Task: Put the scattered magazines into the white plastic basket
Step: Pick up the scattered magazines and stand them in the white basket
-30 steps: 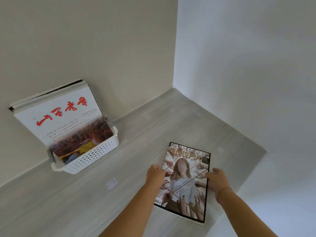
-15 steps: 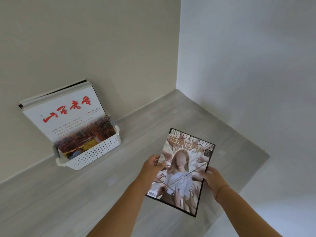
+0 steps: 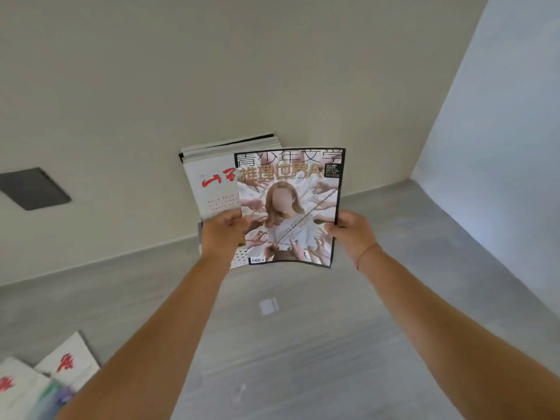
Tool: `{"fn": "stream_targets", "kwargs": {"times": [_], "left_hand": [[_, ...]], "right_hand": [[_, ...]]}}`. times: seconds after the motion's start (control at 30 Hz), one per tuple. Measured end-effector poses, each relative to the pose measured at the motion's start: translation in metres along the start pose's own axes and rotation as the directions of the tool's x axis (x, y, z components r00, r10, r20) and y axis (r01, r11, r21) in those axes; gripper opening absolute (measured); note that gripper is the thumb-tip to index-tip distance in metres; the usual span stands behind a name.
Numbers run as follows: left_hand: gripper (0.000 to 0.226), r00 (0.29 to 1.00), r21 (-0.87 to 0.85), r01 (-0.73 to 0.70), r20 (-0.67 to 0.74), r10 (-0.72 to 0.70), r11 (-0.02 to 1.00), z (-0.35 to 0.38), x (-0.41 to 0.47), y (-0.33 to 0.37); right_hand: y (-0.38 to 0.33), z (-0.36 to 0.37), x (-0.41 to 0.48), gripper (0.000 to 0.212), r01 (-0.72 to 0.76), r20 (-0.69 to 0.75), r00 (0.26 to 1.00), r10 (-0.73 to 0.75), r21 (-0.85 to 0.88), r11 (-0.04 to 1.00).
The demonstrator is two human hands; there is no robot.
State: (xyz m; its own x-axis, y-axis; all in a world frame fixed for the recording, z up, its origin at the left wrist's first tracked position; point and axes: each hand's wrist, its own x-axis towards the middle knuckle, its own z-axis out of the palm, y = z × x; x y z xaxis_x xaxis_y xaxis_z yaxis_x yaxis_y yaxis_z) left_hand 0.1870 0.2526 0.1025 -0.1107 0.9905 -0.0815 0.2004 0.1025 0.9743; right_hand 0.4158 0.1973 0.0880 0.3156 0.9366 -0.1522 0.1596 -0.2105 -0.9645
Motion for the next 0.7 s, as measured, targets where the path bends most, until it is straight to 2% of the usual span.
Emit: {"fn": "stream_targets", "kwargs": {"times": [0.13, 0.23, 0.27, 0.37, 0.5, 0.6, 0.7], "left_hand": [[0.02, 0.983, -0.007, -0.015, -0.181, 0.013, 1.0, -0.035, 0.036, 0.009], [0.007, 0.962, -0.036, -0.015, -0.272, 0.005, 0.999, -0.051, 0.058, 0.002], [0.011, 0.957, -0.033, -0.006, -0.289, -0.004, 0.999, -0.054, 0.063, -0.004], [0.017, 0.945, -0.043, 0.062, -0.32, -0.073, 0.997, -0.058, 0.072, -0.029], [0.008, 0.918, -0.022, 0.146, -0.369, -0.144, 0.989, -0.057, 0.079, -0.06], [0.008, 0.898, 0.002, 0.174, -0.411, -0.158, 0.985, -0.055, 0.085, -0.07], [0.016, 0.907, 0.055, 0.17, -0.398, -0.134, 0.984, -0.052, 0.091, -0.071]], "right_hand": [[-0.045, 0.048, 0.042, 0.035, 0.134, 0.003, 0.991, -0.135, -0.086, 0.987], [-0.058, 0.077, 0.065, 0.032, 0.189, 0.042, 0.982, -0.185, -0.14, 0.972], [-0.057, 0.086, 0.07, 0.03, 0.19, 0.045, 0.982, -0.185, -0.154, 0.97], [-0.039, 0.107, 0.081, 0.027, 0.144, 0.055, 0.989, -0.136, -0.179, 0.973], [-0.01, 0.129, 0.092, 0.027, 0.077, 0.054, 0.996, -0.067, -0.23, 0.97], [0.002, 0.139, 0.1, 0.024, 0.046, 0.014, 0.999, -0.043, -0.32, 0.946], [0.008, 0.141, 0.108, 0.018, -0.013, -0.038, 0.999, -0.002, -0.372, 0.928]]}}
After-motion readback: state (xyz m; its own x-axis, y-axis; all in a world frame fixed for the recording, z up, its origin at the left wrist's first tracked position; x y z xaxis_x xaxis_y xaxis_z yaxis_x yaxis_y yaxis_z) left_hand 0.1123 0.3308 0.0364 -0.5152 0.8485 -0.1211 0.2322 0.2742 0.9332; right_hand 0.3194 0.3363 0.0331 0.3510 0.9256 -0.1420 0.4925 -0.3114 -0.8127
